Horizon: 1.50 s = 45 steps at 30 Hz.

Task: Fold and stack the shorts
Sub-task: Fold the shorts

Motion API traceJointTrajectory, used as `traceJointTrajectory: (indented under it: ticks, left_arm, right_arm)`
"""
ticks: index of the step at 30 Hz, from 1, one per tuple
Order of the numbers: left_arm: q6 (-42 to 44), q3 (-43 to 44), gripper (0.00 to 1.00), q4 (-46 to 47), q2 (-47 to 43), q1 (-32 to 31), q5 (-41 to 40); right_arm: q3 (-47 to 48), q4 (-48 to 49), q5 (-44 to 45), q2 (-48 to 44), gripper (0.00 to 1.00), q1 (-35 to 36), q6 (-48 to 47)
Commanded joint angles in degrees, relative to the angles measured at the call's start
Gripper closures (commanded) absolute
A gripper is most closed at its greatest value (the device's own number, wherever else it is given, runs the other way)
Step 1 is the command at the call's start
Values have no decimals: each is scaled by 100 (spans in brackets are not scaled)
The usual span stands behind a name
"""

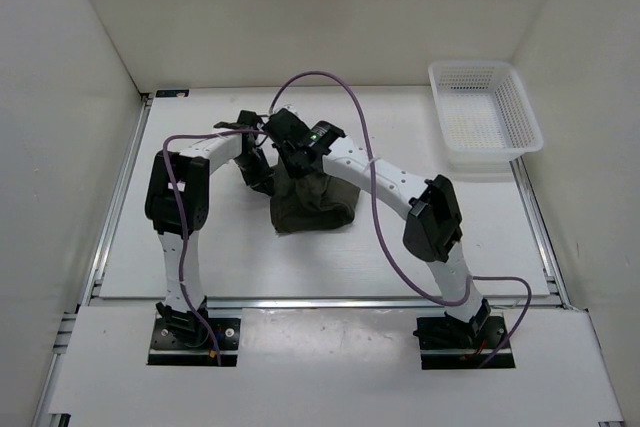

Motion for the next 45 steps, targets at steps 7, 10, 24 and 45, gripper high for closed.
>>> traceJointTrajectory:
  ticks: [7,10,24,45]
  left_arm:
    - [192,63,21,-607,-1500,904,0]
    - [342,361,23,-827,-1748,984,0]
    - [536,2056,58,-960,-363,-483,509]
    - [527,1558,70,-898,-543,-264,219]
  right_arm:
    - [-151,610,-607,-708,15,6,-102]
    - [-1057,849,-466,-1508,15,-152,-6]
    - [-2711,1245,-2082,-1880,95,-1374,637]
    - [-3214,1324,-1759,-1781,100,-1549,856]
